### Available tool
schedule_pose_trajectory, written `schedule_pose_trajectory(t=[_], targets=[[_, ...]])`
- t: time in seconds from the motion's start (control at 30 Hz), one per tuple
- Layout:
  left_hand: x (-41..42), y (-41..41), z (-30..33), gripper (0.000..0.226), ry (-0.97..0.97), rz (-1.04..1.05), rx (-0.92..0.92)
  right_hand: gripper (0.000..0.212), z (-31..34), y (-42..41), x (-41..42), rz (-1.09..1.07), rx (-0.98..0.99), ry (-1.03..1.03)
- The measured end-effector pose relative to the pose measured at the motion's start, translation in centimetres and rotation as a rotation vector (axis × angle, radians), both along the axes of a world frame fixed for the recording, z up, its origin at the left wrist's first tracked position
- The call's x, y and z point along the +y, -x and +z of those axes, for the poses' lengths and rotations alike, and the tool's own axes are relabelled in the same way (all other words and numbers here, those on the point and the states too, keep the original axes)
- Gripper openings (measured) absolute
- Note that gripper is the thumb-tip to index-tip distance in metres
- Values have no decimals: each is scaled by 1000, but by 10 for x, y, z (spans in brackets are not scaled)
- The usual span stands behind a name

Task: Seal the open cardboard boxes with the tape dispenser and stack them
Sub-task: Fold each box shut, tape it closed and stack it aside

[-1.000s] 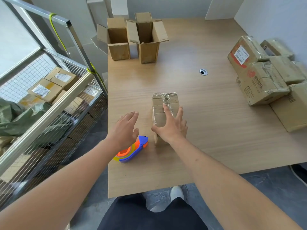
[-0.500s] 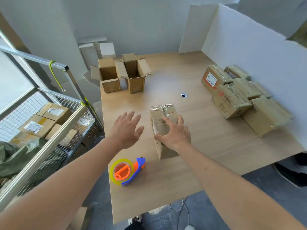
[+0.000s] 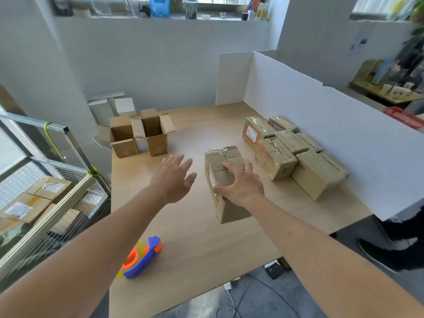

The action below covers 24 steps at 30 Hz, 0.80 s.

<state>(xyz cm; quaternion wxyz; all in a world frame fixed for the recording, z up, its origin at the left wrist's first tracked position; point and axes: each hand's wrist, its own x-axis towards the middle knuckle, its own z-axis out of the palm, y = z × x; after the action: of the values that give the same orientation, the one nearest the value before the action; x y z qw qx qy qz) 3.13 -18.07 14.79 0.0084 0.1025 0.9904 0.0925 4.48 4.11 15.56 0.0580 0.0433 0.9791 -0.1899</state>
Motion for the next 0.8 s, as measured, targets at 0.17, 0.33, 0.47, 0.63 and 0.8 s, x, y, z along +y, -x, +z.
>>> schedule_pose_trajectory(t=[0.17, 0.33, 0.47, 0.63, 0.8], targets=[[77, -4, 2, 61, -9, -28, 1, 90, 4, -13, 77, 3, 8, 8], [154, -8, 0, 59, 5, -61, 10, 90, -1, -25, 154, -24, 14, 34], [212, -4, -7, 58, -9, -96, -27, 90, -8, -30, 207, -47, 9, 39], [265, 13, -27, 58, -2, -150, -63, 90, -26, -22, 258, -93, -25, 57], [305, 52, -57, 57, 10, -196, -99, 91, -54, 11, 297, -106, -50, 33]])
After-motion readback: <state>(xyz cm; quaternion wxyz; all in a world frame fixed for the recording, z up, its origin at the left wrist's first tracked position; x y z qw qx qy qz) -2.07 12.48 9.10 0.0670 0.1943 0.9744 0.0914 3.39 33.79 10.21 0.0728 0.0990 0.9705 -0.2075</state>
